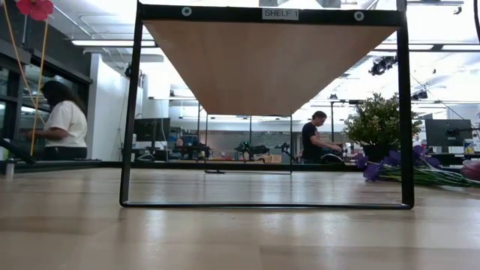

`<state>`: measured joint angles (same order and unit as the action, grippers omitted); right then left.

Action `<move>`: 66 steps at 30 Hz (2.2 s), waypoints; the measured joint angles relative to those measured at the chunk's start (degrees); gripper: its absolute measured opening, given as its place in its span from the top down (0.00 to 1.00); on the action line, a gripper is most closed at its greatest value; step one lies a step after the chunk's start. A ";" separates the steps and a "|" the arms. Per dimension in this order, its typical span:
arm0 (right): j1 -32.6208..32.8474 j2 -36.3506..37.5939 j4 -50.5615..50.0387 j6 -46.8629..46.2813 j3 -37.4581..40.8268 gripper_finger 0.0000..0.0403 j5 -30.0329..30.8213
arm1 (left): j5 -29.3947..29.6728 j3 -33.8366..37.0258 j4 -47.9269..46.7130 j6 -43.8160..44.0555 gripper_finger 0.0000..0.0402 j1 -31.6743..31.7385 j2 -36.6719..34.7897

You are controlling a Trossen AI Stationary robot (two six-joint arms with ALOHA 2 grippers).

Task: Pick and place flowers into a vace then onto a shelf
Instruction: Put the blue flowers into the right transparent vase

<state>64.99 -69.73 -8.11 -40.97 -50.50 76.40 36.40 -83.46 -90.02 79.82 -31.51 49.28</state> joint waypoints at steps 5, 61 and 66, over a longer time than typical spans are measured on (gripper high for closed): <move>0.00 -0.09 -1.16 -0.15 0.00 0.98 -0.46 | 0.13 0.00 0.00 0.20 0.20 0.00 0.00; -4.31 -8.81 -8.04 -11.65 0.00 0.97 -10.01 | 0.11 0.00 0.00 0.20 0.20 0.02 0.00; -4.39 -8.81 -8.03 -11.77 0.00 0.97 -10.94 | 0.04 0.00 0.00 0.20 0.20 0.02 0.00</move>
<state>60.60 -78.54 -16.14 -52.74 -50.50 65.46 36.45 -83.46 -90.02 80.03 -31.48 49.28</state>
